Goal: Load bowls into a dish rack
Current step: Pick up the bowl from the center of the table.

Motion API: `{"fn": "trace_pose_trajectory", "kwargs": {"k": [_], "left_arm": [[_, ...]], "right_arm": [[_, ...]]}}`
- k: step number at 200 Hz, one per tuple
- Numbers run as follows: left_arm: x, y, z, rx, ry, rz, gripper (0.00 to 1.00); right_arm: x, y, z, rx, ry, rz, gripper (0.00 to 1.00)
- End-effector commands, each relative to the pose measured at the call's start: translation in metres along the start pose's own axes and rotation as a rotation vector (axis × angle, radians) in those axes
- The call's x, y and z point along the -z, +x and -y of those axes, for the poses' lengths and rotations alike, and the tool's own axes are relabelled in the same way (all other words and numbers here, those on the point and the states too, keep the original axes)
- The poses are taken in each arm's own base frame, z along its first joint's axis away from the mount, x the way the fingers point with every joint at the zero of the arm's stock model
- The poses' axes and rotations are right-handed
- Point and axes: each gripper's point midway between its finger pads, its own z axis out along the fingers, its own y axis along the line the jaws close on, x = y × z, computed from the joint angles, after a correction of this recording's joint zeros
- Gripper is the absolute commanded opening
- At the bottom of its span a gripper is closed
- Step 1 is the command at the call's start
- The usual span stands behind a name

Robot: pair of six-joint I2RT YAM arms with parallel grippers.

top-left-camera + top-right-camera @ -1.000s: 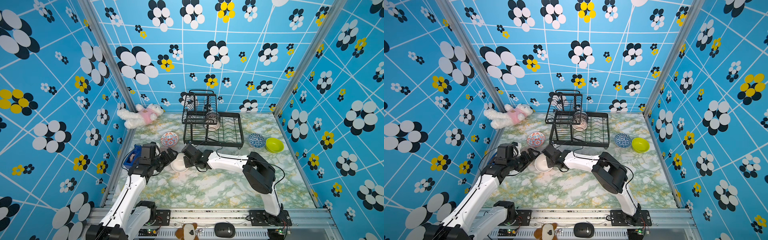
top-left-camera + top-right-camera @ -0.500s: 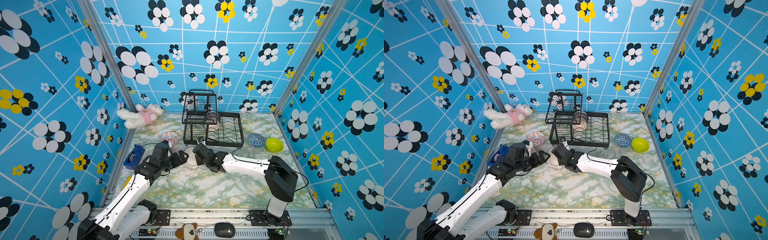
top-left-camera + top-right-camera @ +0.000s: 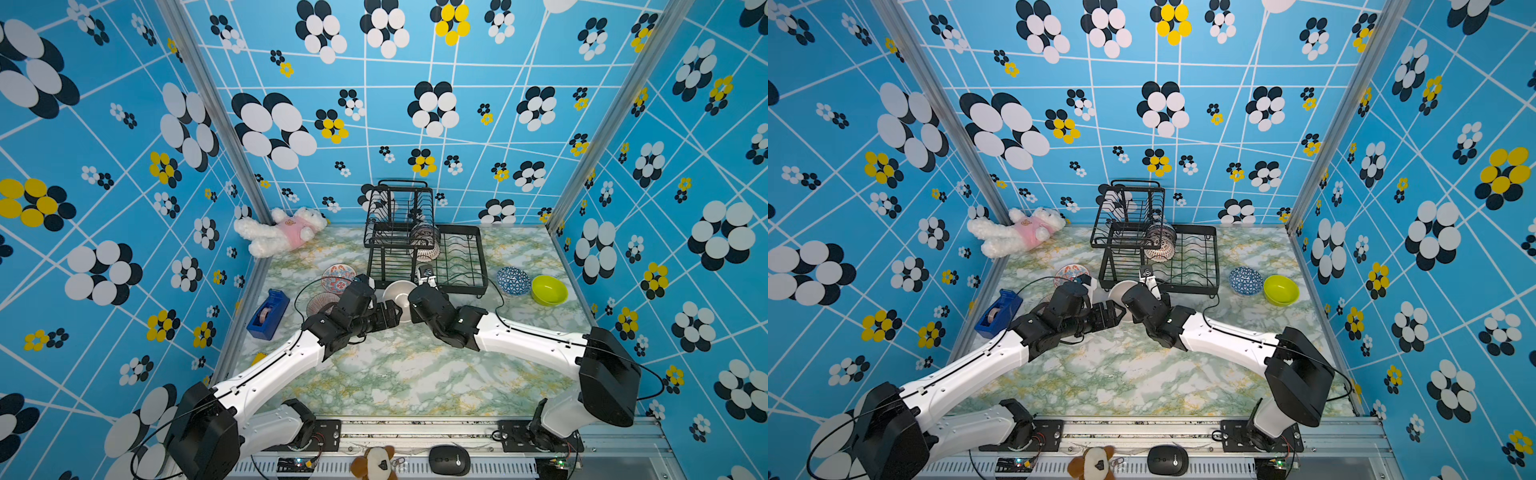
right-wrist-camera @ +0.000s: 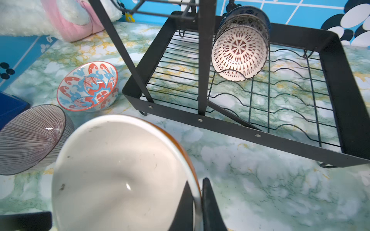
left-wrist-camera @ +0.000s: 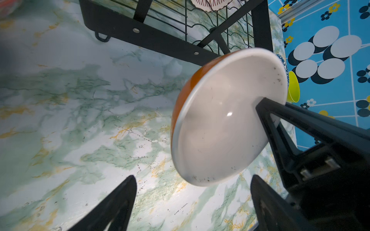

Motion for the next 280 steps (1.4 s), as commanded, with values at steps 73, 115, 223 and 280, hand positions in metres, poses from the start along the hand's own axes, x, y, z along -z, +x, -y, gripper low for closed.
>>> {"fn": "trace_pose_trajectory", "kwargs": {"k": [73,115,223,280], "left_arm": [[-0.031,-0.012,0.039,0.004,0.124,0.033,0.63],[-0.039,-0.009,0.043,-0.001,0.132,0.026,0.48],[-0.048,-0.004,0.049,0.005,0.142,0.005,0.09],[-0.052,-0.009,0.044,-0.003,0.07,0.073,0.0]], "right_arm": [[0.039,-0.031,0.039,-0.178,0.037,0.186,0.0],[0.044,-0.032,0.044,-0.19,0.041,0.202,0.0],[0.041,-0.025,0.041,-0.22,0.017,0.188,0.0],[0.033,-0.012,0.052,-0.4,-0.035,0.094,0.27]]}}
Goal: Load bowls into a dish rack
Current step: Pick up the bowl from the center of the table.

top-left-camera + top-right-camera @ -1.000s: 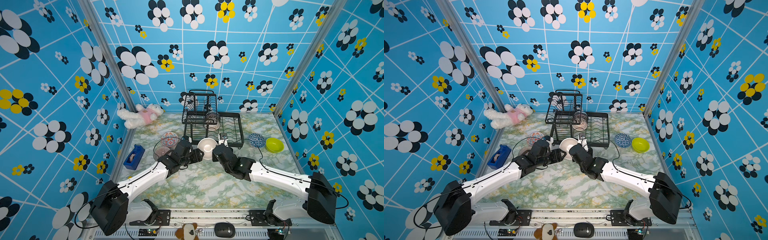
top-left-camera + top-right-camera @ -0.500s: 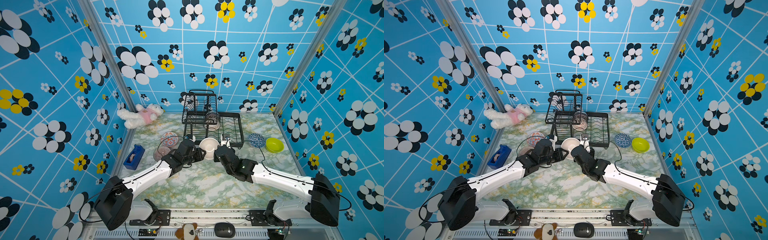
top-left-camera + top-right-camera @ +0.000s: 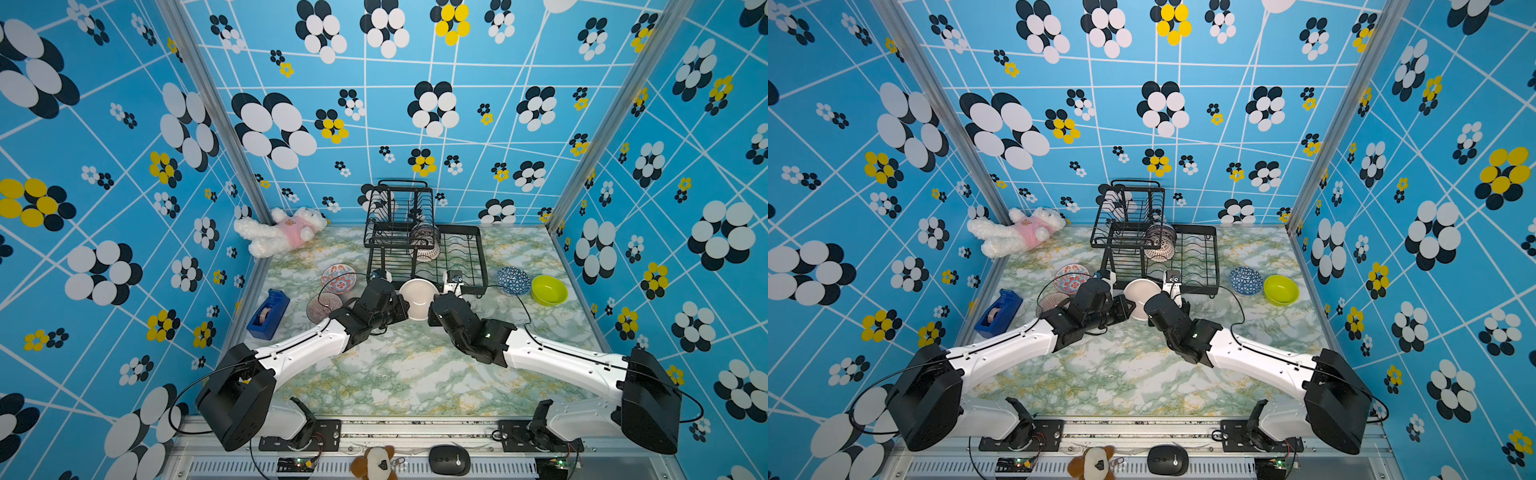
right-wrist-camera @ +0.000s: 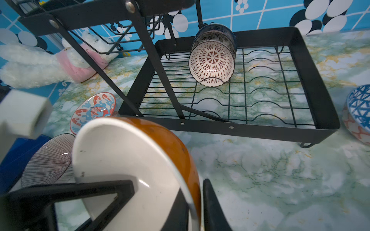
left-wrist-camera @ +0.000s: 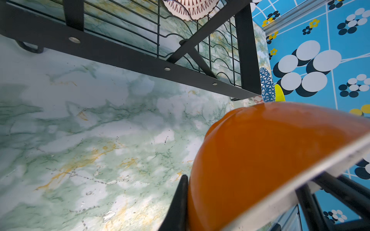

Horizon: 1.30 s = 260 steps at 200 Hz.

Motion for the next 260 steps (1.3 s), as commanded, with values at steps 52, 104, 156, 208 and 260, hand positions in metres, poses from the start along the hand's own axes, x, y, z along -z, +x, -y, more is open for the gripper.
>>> {"fn": "trace_pose_trajectory", "kwargs": {"k": [52,104,156,208,260], "left_arm": [[0.004,-0.017,-0.002,-0.037,-0.094,0.192,0.0],[0.01,-0.027,0.003,-0.133,-0.167,0.403,0.0],[-0.006,-0.028,0.031,-0.266,-0.182,0.504,0.0],[-0.03,-0.021,0.055,-0.353,-0.164,0.515,0.0],[-0.037,-0.016,0.066,-0.39,-0.141,0.512,0.0]], "right_arm": [[0.023,-0.037,0.02,-0.377,-0.104,0.019,0.61],[0.031,-0.059,0.041,-0.756,-0.183,0.035,0.99],[0.037,-0.067,0.057,-1.157,-0.219,0.096,0.99],[0.025,-0.062,0.048,-1.402,-0.279,0.06,1.0],[0.016,-0.061,0.044,-1.461,-0.287,0.073,0.99]]}}
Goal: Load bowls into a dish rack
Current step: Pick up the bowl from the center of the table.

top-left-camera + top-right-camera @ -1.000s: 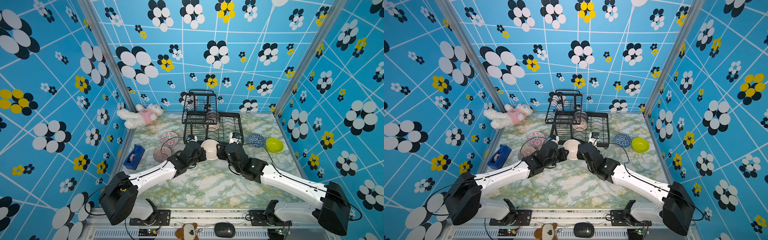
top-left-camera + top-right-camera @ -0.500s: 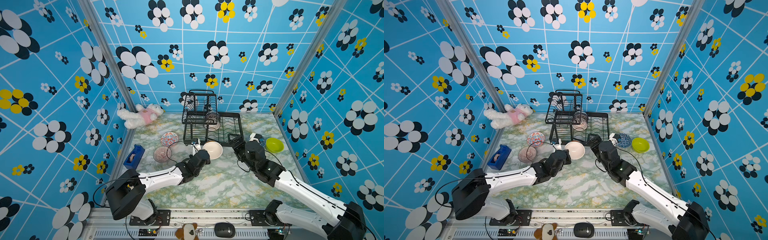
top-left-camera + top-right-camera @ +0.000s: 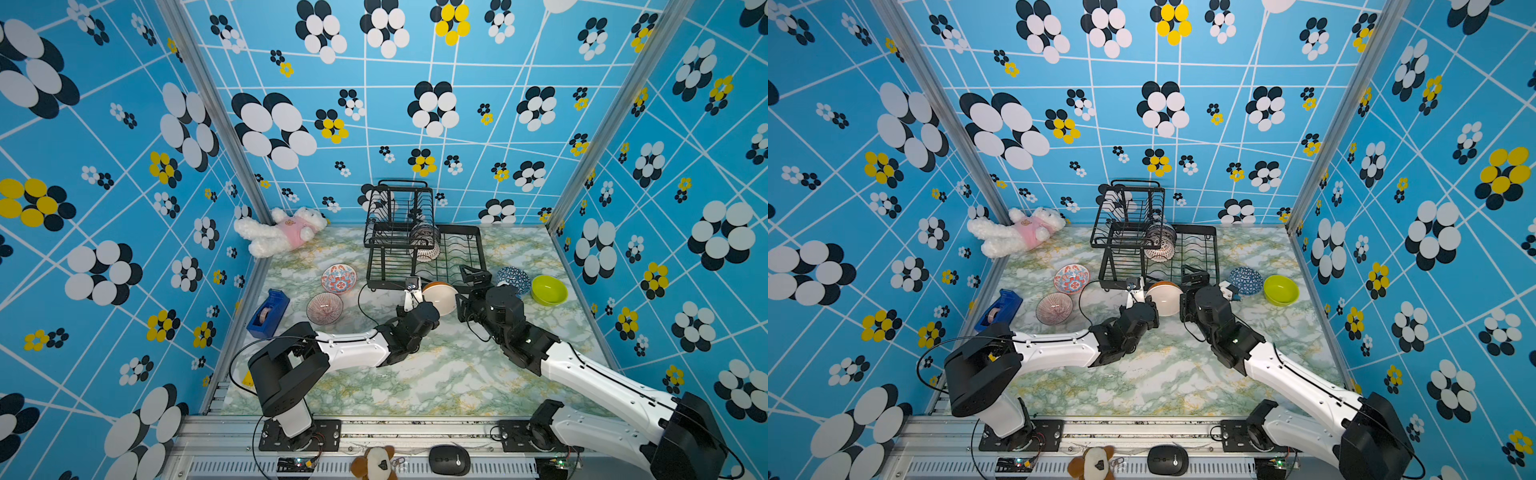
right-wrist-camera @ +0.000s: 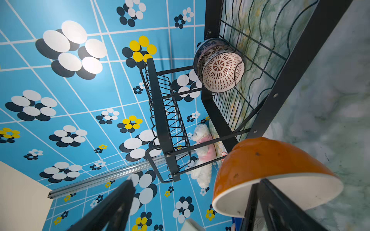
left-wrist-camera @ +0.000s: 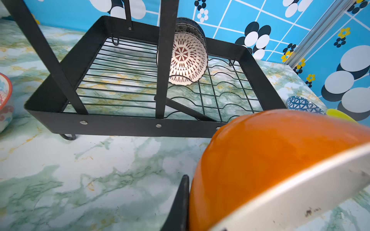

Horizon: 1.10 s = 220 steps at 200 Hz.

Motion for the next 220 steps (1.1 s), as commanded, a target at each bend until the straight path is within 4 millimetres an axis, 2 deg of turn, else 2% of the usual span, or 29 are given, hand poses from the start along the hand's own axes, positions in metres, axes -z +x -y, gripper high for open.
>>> {"fn": "trace_pose_trajectory", "kwargs": {"k": [1,13,29,53,102,140,181,187,205,213,220], "left_arm": [[0.003,-0.024,0.025,0.019,0.067,0.075,0.0],[0.005,-0.025,0.029,0.014,0.077,0.082,0.0],[0.007,-0.025,0.032,0.008,0.088,0.085,0.0],[0.007,-0.024,0.033,-0.004,0.09,0.082,0.0],[0.009,-0.023,0.034,-0.011,0.095,0.088,0.0],[0.02,-0.031,0.046,-0.067,0.118,0.141,0.0],[0.027,-0.031,0.054,-0.105,0.135,0.168,0.0],[0.027,-0.031,0.055,-0.108,0.136,0.166,0.0],[0.027,-0.033,0.057,-0.108,0.146,0.163,0.08],[0.028,-0.033,0.058,-0.107,0.153,0.158,0.16],[0.028,-0.034,0.059,-0.104,0.158,0.155,0.27]], "right_arm": [[-0.005,0.002,-0.005,-0.068,-0.038,0.007,1.0],[-0.008,0.002,-0.004,-0.077,-0.04,0.013,0.99],[-0.013,0.004,-0.005,-0.105,-0.053,0.007,0.91],[-0.017,0.007,-0.007,-0.127,-0.063,0.001,0.76],[-0.013,-0.001,-0.014,-0.115,-0.086,0.041,0.44],[-0.014,-0.003,-0.017,-0.14,-0.133,0.044,0.29],[-0.01,-0.009,-0.024,-0.126,-0.187,0.044,0.01],[-0.009,-0.01,-0.025,-0.123,-0.2,0.043,0.0],[-0.009,-0.012,-0.033,-0.114,-0.254,0.028,0.0],[-0.009,-0.014,-0.037,-0.113,-0.279,0.019,0.0],[-0.01,-0.015,-0.041,-0.121,-0.305,0.009,0.0]]}}
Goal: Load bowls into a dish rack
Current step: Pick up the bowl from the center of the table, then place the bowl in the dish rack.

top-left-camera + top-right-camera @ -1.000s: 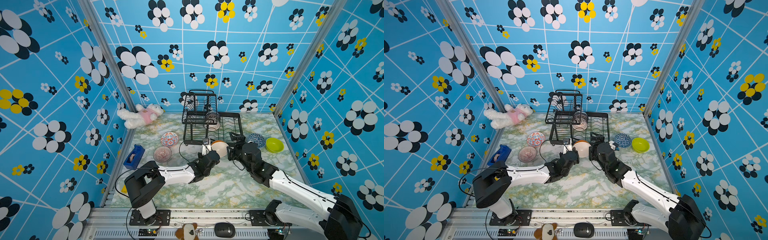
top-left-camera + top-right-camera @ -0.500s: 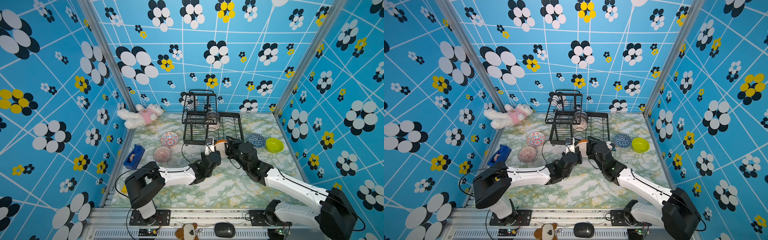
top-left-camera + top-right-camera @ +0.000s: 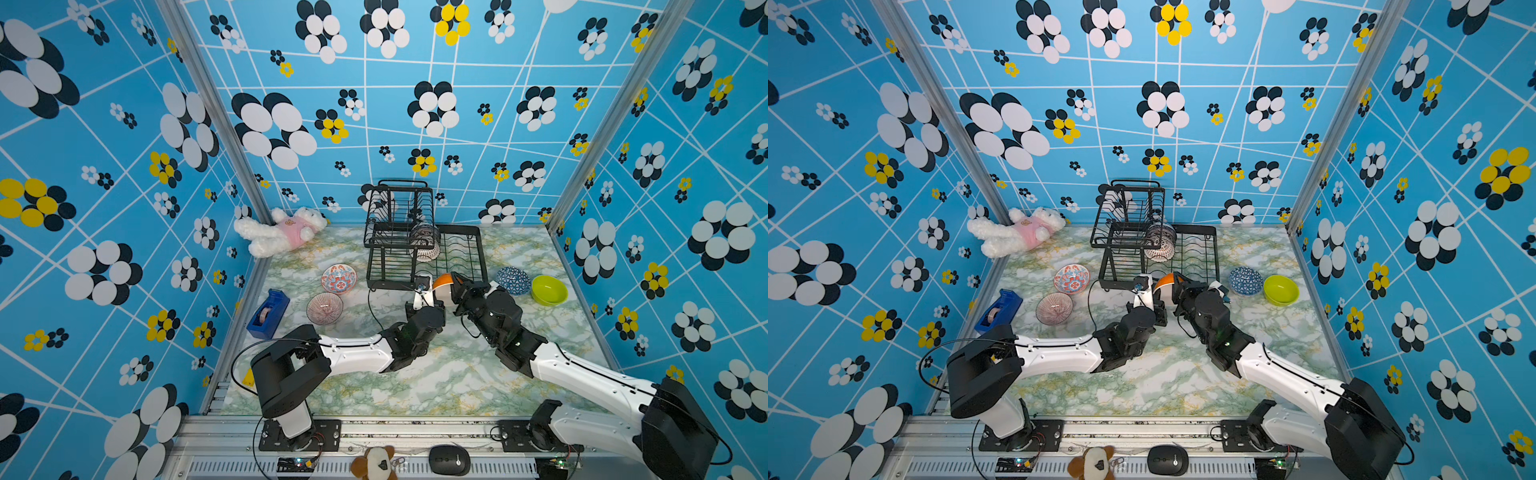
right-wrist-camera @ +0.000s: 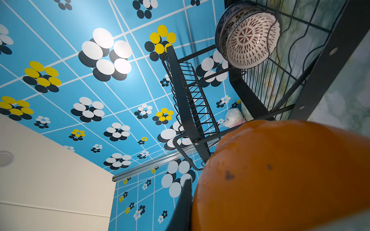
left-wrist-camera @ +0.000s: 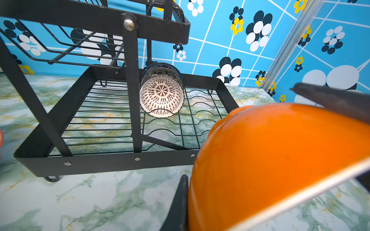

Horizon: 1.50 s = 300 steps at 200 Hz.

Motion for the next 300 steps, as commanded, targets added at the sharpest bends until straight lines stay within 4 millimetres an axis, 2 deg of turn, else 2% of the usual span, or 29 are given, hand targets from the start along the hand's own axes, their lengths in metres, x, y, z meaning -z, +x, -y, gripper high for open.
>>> {"fn": "trace_pose_trajectory", "kwargs": {"k": [1,17,37,50,75,111,138,171,214,267,300], "left_arm": [[0.009,-0.004,0.023,-0.034,0.078,-0.012,0.28],[0.01,-0.005,0.023,-0.02,0.085,-0.02,0.5],[0.012,-0.003,0.023,-0.011,0.092,-0.042,0.66],[0.013,-0.003,0.022,-0.005,0.094,-0.06,0.74],[0.016,-0.005,0.021,0.004,0.1,-0.088,0.83],[0.023,-0.009,0.023,-0.006,0.13,-0.12,0.89],[0.029,-0.015,0.02,-0.032,0.136,-0.128,0.99],[0.037,-0.027,0.012,-0.087,0.131,-0.116,0.99],[0.047,-0.04,-0.004,-0.163,0.104,-0.105,0.99],[0.057,-0.051,-0.038,-0.159,0.072,-0.139,0.99],[0.062,-0.056,-0.06,-0.131,0.076,-0.201,0.99]], "right_arm": [[-0.004,-0.026,-0.027,0.078,-0.135,0.069,0.0],[-0.004,-0.026,-0.04,0.108,-0.201,0.048,0.0],[-0.003,-0.029,-0.052,0.122,-0.254,0.038,0.0],[-0.002,-0.031,-0.058,0.138,-0.273,0.039,0.0],[0.002,-0.037,-0.063,0.185,-0.278,0.053,0.0],[0.004,-0.047,-0.066,0.25,-0.278,0.062,0.0],[0.002,-0.053,-0.065,0.3,-0.271,0.062,0.0],[-0.004,-0.055,-0.061,0.377,-0.247,0.056,0.0],[-0.021,-0.047,-0.055,0.512,-0.211,0.002,0.0],[-0.042,-0.047,-0.039,0.595,-0.178,-0.03,0.0],[-0.057,-0.058,-0.042,0.547,-0.249,-0.032,0.0]]}}
